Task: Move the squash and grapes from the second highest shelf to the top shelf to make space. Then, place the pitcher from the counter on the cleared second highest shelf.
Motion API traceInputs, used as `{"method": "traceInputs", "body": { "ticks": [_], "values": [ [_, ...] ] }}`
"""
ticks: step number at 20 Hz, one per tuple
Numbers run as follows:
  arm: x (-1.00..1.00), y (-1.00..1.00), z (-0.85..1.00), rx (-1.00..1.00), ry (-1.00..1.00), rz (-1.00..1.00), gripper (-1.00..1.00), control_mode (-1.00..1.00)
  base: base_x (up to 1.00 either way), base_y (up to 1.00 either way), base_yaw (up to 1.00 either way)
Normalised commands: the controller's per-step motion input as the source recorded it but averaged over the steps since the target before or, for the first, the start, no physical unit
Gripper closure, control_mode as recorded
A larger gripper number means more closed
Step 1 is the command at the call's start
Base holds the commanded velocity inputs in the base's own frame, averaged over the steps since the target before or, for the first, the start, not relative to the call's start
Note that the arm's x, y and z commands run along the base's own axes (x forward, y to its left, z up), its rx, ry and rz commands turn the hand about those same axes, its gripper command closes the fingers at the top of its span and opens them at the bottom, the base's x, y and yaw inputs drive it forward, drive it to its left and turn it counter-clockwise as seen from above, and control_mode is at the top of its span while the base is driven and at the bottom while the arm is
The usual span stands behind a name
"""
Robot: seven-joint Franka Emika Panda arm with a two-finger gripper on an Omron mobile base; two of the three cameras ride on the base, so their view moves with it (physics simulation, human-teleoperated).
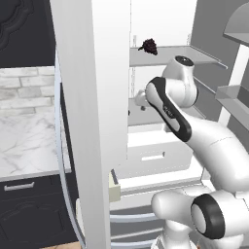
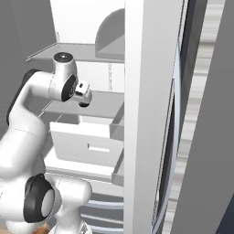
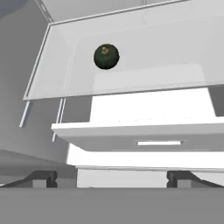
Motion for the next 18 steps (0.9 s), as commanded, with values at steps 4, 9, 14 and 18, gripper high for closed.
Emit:
{"method": "traceInputs", "body": {
  "ticks": [4, 9, 14, 18],
  "values": [
    [0.33, 0.09, -0.29, 0.0, 0.02, 0.0, -1.0, -1.0, 0.0, 0.0, 0.0],
    [0.25, 0.05, -0.36, 0.0, 0.0, 0.0, -1.0, -1.0, 0.0, 0.0, 0.0],
    [0.26, 0.0, -0.41, 0.0, -0.04, 0.0, -1.0, -1.0, 0.0, 0.0, 0.0],
    [0.22, 0.01, -0.19, 0.0, -0.07, 0.0, -1.0, -1.0, 0.0, 0.0, 0.0]
  ]
}}
